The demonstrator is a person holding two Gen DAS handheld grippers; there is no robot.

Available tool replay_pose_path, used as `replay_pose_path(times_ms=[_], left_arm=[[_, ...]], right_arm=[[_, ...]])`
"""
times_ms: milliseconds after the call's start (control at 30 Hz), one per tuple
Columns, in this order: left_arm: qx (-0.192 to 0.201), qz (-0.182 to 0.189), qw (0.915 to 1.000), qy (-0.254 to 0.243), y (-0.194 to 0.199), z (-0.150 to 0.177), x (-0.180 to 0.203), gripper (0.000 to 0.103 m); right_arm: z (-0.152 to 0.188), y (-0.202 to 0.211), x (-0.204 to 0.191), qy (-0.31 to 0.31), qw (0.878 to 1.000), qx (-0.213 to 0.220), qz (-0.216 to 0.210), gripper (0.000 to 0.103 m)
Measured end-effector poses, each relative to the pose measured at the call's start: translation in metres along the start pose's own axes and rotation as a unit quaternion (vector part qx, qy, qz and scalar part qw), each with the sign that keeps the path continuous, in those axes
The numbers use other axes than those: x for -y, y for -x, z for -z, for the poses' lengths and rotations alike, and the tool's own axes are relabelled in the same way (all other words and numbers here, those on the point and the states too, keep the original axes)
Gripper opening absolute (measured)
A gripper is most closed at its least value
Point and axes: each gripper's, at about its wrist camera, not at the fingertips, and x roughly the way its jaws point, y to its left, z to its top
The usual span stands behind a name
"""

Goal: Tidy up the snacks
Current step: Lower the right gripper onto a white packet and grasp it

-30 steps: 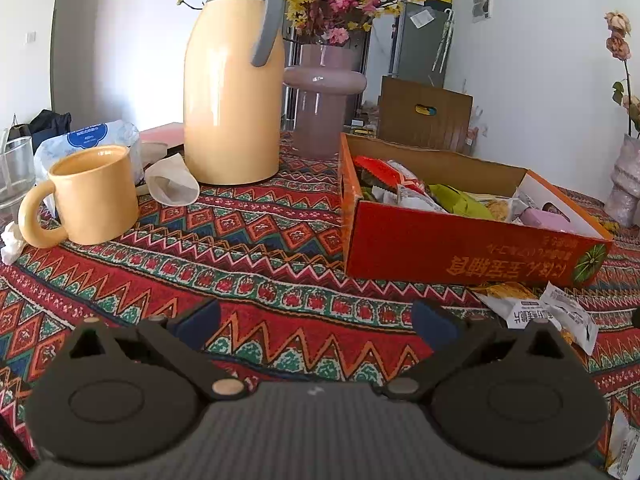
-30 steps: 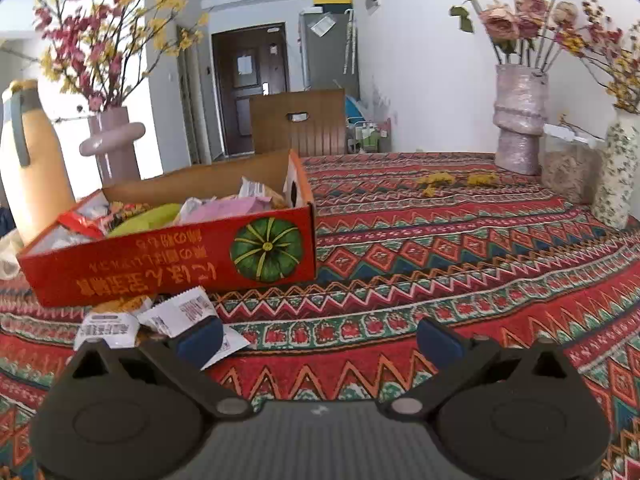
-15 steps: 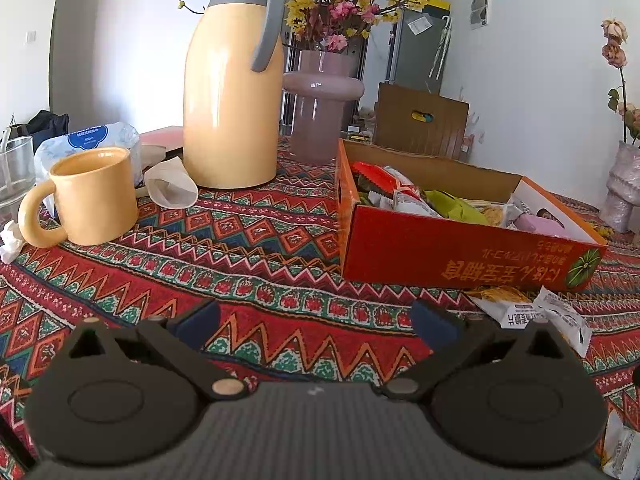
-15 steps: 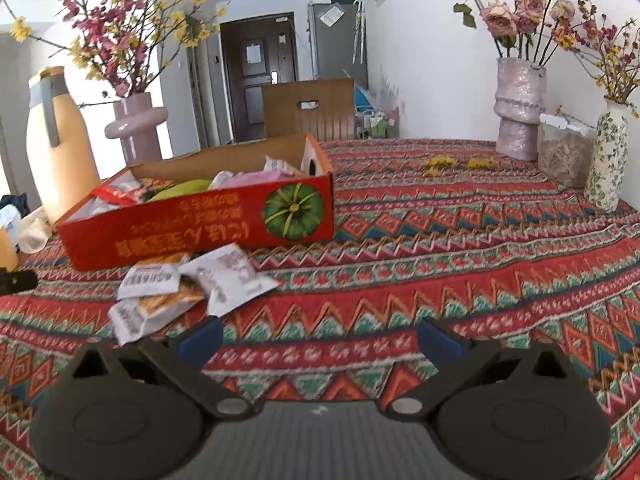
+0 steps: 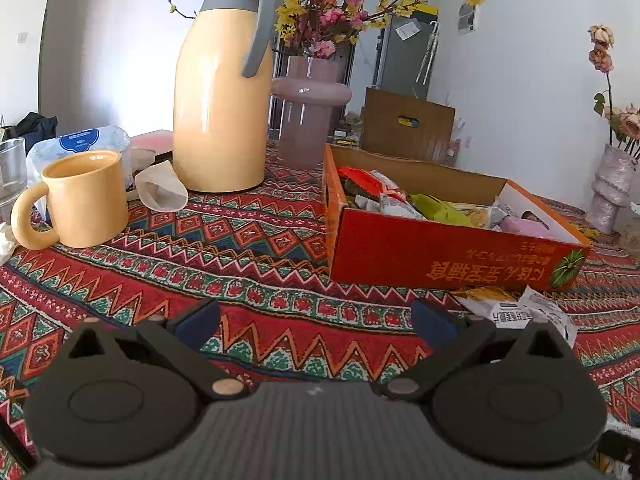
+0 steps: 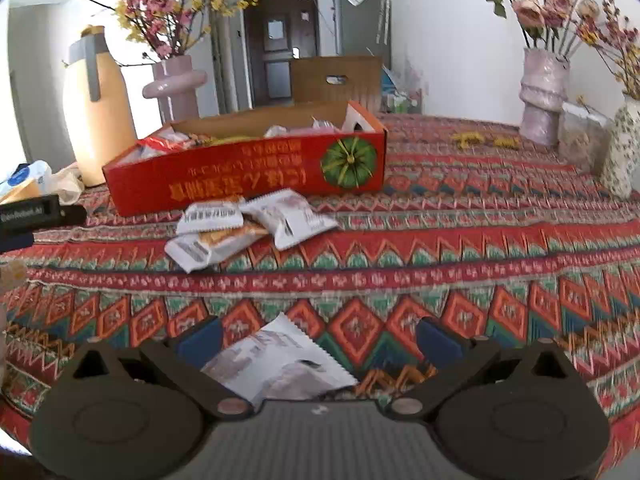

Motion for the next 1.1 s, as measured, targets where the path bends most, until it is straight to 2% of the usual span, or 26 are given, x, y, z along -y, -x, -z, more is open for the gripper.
replay_pose_path(times_ms=[167, 267, 333, 467, 500, 700, 1100], left_arm=[[0.003, 0.01, 0.9999, 0.001, 0.002, 0.001, -0.001, 0.103], [0.006, 0.015, 0.9999, 0.0, 0.004, 0.002, -0.001, 0.103], [0.007, 0.017, 0.9998, -0.001, 0.005, 0.002, -0.001, 0.103], [0.008, 0.019, 0.9998, 0.0, 0.005, 0.002, -0.001, 0.103], [0.008, 0.019, 0.9998, 0.001, 0.005, 0.002, -0.002, 0.103], [0.007, 0.019, 0.9998, 0.0, 0.005, 0.002, -0.002, 0.103], [-0.009, -0.005, 0.9999, -0.011, 0.0, 0.002, 0.003, 0.103]], right_arm=[[0.013, 0.007, -0.007, 0.003, 1.0, 0.002, 0.019, 0.096], [0.018, 0.01, -0.009, 0.007, 0.999, 0.012, 0.033, 0.088], [0.019, 0.013, -0.008, 0.006, 0.999, 0.019, 0.033, 0.071], [0.018, 0.016, -0.007, 0.015, 0.999, 0.02, 0.028, 0.053], [0.017, 0.017, -0.007, 0.019, 0.999, 0.019, 0.025, 0.045], [0.01, 0.014, 0.0, 0.013, 0.999, 0.027, 0.027, 0.042], [-0.025, -0.007, 0.035, -0.025, 0.996, 0.077, 0.026, 0.042]])
